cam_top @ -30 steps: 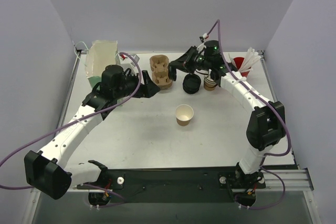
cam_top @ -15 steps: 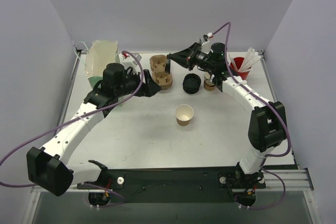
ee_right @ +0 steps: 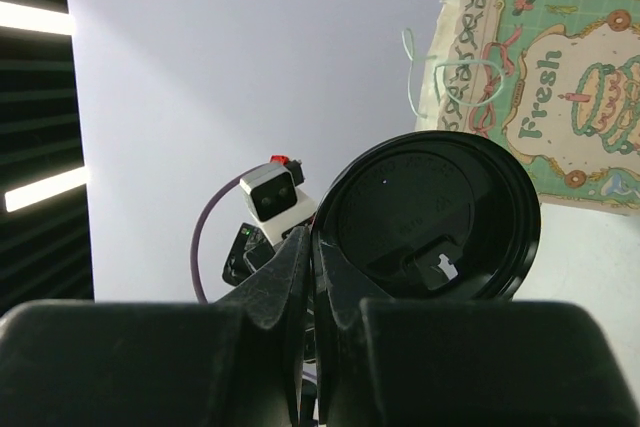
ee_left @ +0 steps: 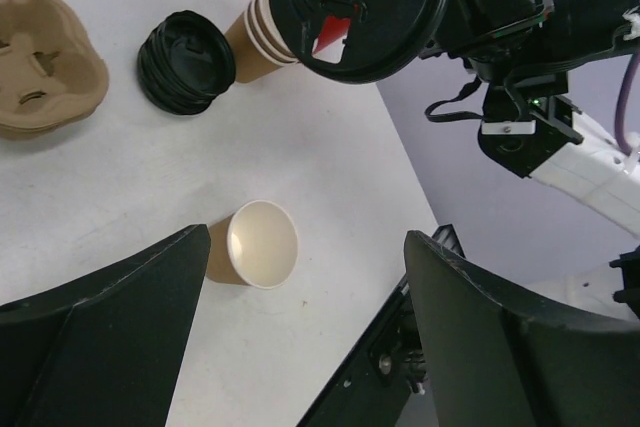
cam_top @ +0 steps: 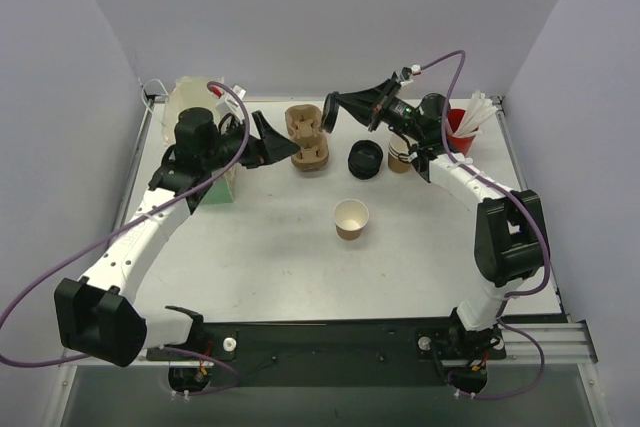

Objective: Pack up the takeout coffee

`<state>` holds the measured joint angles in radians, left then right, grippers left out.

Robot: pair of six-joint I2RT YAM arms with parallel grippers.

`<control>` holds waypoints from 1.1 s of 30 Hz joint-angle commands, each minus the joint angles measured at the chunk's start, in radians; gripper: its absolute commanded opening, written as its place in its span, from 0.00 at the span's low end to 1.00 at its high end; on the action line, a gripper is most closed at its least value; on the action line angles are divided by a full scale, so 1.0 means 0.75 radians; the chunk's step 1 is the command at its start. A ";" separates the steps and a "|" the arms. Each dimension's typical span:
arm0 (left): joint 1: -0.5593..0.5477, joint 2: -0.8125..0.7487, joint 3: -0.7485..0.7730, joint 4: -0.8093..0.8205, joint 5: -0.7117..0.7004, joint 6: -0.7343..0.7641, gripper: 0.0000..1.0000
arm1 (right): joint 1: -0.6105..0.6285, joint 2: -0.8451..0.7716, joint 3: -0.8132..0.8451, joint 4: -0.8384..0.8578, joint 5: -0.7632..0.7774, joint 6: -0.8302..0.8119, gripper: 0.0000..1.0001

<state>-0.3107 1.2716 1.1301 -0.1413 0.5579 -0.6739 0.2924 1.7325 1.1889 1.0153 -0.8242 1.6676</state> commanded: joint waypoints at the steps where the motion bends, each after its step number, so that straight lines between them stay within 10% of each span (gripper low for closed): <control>1: 0.003 0.033 0.078 0.168 0.125 -0.122 0.90 | 0.003 -0.048 0.006 0.221 -0.049 0.030 0.00; 5: -0.027 0.043 0.127 0.117 0.087 -0.041 0.90 | 0.007 -0.084 0.018 0.093 -0.053 -0.057 0.00; 12: -0.189 0.059 0.315 -0.222 -0.320 0.274 0.89 | 0.168 -0.242 0.362 -1.286 0.284 -0.849 0.00; 33: -0.404 0.119 0.285 -0.206 -0.787 0.401 0.80 | 0.357 -0.138 0.607 -1.710 0.651 -0.853 0.00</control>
<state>-0.6041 1.3563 1.3552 -0.3519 -0.0036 -0.3836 0.5495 1.6325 1.6199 -0.2516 -0.3855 1.0126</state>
